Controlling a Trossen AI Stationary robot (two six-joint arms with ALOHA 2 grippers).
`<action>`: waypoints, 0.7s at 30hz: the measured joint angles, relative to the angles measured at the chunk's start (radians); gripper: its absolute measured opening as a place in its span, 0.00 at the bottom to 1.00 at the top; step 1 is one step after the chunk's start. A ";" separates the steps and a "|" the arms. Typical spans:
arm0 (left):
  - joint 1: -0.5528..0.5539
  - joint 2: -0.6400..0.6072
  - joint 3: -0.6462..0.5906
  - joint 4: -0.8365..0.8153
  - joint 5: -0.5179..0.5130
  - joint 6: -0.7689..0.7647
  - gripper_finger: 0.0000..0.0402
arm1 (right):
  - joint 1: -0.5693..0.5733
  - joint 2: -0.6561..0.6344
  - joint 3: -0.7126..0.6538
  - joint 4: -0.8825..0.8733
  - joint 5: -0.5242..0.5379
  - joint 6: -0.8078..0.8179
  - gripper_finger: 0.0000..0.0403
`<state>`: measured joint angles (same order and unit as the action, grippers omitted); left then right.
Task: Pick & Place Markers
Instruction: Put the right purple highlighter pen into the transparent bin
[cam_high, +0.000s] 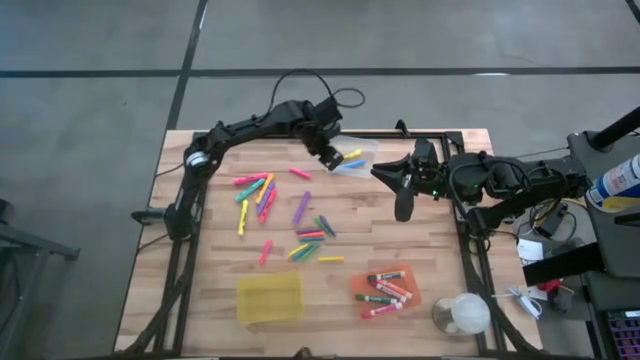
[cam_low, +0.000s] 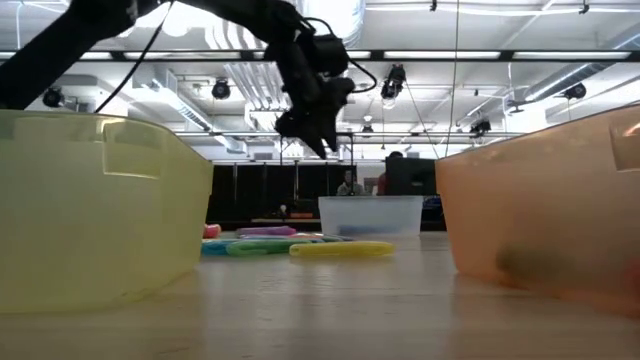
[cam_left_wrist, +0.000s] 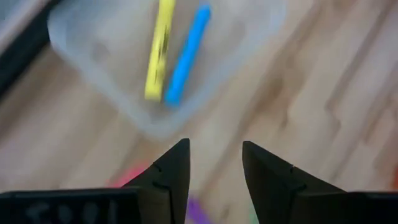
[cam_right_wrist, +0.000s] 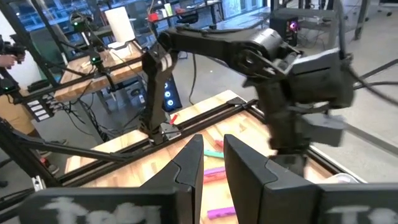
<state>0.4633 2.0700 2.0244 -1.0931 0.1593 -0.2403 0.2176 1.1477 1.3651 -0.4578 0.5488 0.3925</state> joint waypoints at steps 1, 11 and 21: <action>-0.007 -0.011 -0.009 -0.037 -0.005 -0.027 0.35 | 0.000 0.000 0.000 0.000 0.000 0.000 0.14; -0.088 -0.089 -0.243 -0.156 -0.094 -0.243 0.35 | 0.000 0.000 0.000 0.000 0.000 0.000 0.14; -0.217 -0.095 -0.375 -0.003 -0.093 -0.342 0.35 | 0.000 0.000 0.000 -0.002 -0.004 -0.004 0.14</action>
<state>0.2462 1.9747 1.6498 -1.0965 0.0667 -0.5821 0.2180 1.1477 1.3651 -0.4599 0.5449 0.3889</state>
